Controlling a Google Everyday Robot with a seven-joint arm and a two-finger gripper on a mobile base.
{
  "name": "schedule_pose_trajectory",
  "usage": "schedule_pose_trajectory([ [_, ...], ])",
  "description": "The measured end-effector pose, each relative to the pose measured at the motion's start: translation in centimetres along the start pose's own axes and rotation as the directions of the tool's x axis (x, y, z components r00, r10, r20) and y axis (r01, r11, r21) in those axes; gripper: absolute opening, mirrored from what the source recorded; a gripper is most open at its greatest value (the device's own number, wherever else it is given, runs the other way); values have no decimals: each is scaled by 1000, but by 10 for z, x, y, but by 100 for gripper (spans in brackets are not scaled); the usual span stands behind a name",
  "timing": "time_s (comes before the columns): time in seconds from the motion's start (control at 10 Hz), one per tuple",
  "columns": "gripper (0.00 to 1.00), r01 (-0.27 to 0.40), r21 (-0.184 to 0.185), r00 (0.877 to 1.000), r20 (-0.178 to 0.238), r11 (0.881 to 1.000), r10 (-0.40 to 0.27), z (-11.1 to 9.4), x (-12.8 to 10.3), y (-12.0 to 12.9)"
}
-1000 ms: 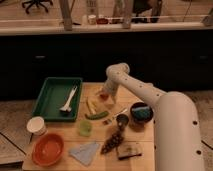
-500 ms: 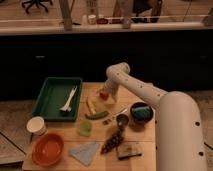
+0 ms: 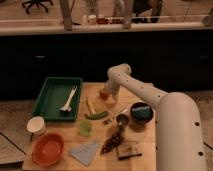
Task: Place apple in plastic cup
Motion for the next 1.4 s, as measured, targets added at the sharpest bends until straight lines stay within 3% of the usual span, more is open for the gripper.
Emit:
schedule_pose_trajectory([
  [0.1,79,-5,3,1000,1,1000,5,0,2,1],
  [0.2,70,-6,7,1000,3,1000,6,1,4,2],
  [0.9,2,6,17,1000,3,1000,-6,-1,7,3],
  [1.4,0,11,32,1000,4,999,-11,-5,6,5],
])
